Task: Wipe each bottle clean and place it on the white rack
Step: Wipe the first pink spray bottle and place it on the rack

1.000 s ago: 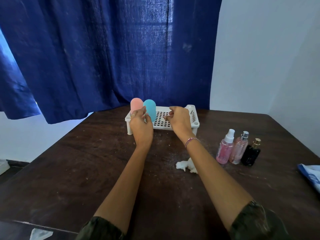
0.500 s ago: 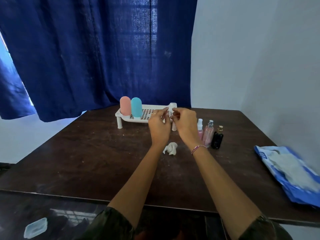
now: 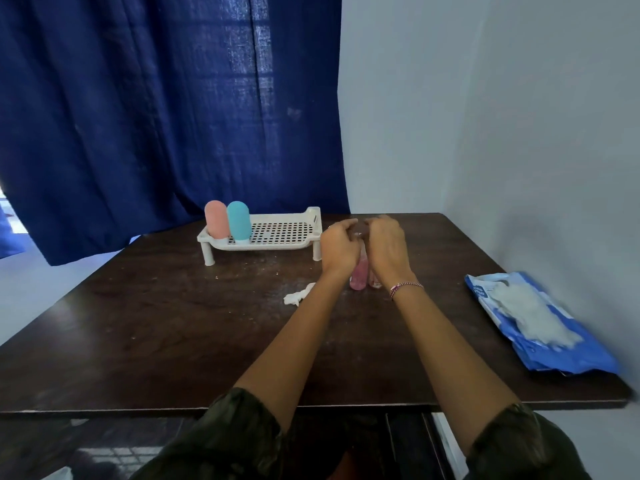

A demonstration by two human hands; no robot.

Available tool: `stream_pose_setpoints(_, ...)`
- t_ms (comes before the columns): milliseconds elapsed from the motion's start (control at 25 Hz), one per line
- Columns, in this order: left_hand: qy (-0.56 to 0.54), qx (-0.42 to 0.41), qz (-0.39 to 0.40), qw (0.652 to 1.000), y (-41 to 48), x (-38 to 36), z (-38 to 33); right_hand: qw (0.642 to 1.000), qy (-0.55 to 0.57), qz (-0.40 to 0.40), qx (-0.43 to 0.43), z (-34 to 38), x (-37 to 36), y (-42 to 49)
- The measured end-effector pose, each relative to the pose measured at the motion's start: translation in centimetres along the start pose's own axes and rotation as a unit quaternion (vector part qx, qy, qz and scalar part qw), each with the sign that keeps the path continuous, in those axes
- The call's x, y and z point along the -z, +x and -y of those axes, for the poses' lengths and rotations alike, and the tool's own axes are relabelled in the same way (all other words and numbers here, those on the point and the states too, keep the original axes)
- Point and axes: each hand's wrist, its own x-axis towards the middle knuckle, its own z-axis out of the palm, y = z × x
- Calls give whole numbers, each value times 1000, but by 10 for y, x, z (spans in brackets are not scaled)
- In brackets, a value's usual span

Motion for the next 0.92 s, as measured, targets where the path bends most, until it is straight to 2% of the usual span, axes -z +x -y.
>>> stream_pose_setpoints(200,44,14,31,998,6,-13,5,999,28,-5,-13,-7,-10,0)
stream_pose_setpoints(560,7,13,22,1000,9,-7,17,995,91,-35,-29,-9,-25,1)
stream_pose_setpoints(720,-16,-5,-15,1000,11,11,26,983,170,-52,-40,2,-35,6)
stream_pose_setpoints(920,7,-9,-55,998,20,46,41,947,314,-39,-47,21,-56,9)
